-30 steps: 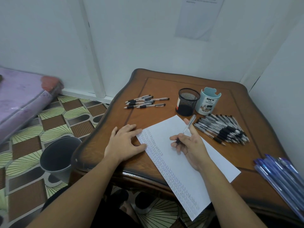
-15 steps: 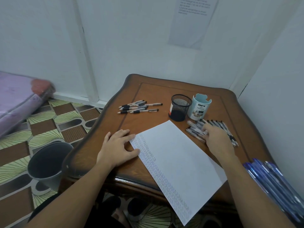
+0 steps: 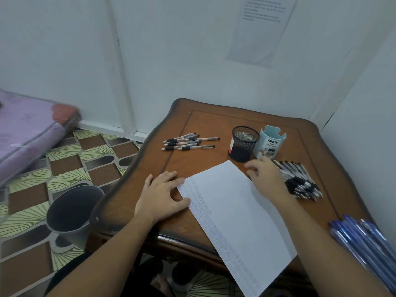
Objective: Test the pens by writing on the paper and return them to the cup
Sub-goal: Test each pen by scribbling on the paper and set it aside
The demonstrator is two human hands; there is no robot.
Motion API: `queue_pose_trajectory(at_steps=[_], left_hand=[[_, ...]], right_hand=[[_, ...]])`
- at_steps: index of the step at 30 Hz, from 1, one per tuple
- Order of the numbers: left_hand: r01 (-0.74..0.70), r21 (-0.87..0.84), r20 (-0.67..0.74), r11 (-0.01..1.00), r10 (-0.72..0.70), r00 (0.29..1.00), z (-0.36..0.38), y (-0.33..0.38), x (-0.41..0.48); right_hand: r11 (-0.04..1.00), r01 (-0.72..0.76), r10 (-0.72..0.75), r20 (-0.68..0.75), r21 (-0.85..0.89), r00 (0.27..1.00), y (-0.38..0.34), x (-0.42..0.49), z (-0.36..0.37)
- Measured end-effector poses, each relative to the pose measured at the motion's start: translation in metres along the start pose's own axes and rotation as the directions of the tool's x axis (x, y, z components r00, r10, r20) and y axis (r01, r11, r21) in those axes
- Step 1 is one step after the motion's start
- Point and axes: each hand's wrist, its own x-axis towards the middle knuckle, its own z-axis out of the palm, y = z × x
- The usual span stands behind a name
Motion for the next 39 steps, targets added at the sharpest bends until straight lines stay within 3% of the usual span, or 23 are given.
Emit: queue_pose_trajectory(at_steps=[4,7,13,18,21,23,26,28,30,32,36,39], left_hand=[[0.0,0.0,0.009,1.0,0.0,1.0,-0.003,0.002,-0.001],[0.0,-0.004,0.006,1.0,0.0,1.0,-0.003,0.002,-0.001],[0.005,-0.005,0.009,1.0,-0.005,1.0,-0.003,0.0,0.0],[0.009,-0.009,0.015,1.0,-0.009,1.0,-0.004,-0.001,0.0],[0.005,-0.007,0.013,1.0,-0.005,1.0,-0.003,-0.001,0.0],[0.008,-0.009,0.016,1.0,-0.008,1.0,-0.003,-0.002,-0.001],[0.009,0.003,0.03,1.0,-0.009,1.0,-0.003,-0.002,-0.001],[0.009,0.012,0.023,1.0,-0.009,1.0,-0.005,0.0,-0.001],[0.009,0.01,0.011,1.0,-0.009,1.0,-0.005,0.002,-0.003],[0.006,0.001,0.007,1.0,-0.006,1.0,-0.005,0.003,-0.004],[0.01,0.022,0.012,1.0,-0.01,1.0,-0.005,0.003,-0.003],[0.006,0.011,-0.001,1.0,-0.006,1.0,-0.004,0.003,-0.002]], right_hand=[[0.995,0.067,-0.079,0.173,0.069,0.982,-0.041,0.036,0.035],[0.995,0.099,-0.095,0.224,-0.008,0.97,-0.071,0.06,0.059],[0.988,-0.024,0.069,0.292,-0.155,0.954,-0.092,0.103,0.081],[0.996,-0.08,0.084,0.194,-0.028,0.977,-0.086,0.101,0.081],[0.981,-0.082,0.055,0.151,0.177,0.987,-0.084,0.092,0.069],[0.88,-0.126,0.087,0.105,0.458,0.991,-0.085,0.082,0.052],[0.469,-0.188,0.179,0.116,0.863,0.977,-0.091,0.064,0.023],[0.162,-0.185,0.22,0.147,0.969,0.964,-0.093,0.053,0.01],[-0.048,-0.168,0.204,0.175,0.985,0.963,-0.092,0.042,0.002],[-0.083,-0.177,0.177,0.189,0.981,0.966,-0.09,0.031,-0.004],[0.111,-0.194,0.125,0.18,0.975,0.976,-0.084,0.012,-0.008],[0.166,-0.172,0.142,0.149,0.971,0.979,-0.079,0.001,-0.007]])
